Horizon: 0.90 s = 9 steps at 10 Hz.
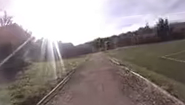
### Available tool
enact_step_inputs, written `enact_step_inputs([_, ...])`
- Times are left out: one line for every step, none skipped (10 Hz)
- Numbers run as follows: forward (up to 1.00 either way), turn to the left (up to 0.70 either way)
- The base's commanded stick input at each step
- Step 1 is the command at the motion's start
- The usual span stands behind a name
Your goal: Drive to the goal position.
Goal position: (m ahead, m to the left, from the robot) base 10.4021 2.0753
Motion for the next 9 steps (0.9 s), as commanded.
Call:
enact_step_inputs([0.85, 0.0])
enact_step_inputs([0.85, 0.0])
enact_step_inputs([0.85, 0.0])
enact_step_inputs([0.85, 0.0])
enact_step_inputs([0.85, 0.0])
enact_step_inputs([0.85, 0.0])
enact_step_inputs([0.85, 0.0])
enact_step_inputs([0.85, 0.0])
enact_step_inputs([0.85, 0.0])
